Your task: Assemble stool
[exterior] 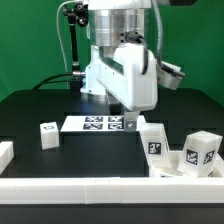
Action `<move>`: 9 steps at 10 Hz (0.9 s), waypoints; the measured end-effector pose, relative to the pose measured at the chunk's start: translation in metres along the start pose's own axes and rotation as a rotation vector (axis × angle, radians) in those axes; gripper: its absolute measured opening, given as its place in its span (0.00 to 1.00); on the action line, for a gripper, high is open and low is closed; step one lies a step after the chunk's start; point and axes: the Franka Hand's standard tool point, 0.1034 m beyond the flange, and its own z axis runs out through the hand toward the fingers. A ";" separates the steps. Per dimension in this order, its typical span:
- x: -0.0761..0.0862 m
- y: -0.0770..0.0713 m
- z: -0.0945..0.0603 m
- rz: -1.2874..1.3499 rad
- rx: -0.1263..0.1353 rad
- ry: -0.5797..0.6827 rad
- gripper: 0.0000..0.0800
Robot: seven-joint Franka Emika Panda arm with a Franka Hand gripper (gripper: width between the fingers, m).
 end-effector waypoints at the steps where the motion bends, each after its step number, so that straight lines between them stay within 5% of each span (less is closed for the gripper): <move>1: 0.018 0.009 -0.001 -0.044 0.008 -0.006 0.81; 2: 0.039 0.019 -0.002 -0.015 0.016 -0.003 0.81; 6: 0.038 0.018 -0.001 -0.159 0.014 -0.003 0.81; 8: 0.041 0.015 0.000 -0.538 -0.032 0.057 0.81; 9: 0.044 0.016 0.001 -0.685 -0.034 0.063 0.81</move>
Offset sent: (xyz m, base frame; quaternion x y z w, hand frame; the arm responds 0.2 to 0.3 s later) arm 0.0000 0.0000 0.0000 0.0000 0.0000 0.0000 1.0000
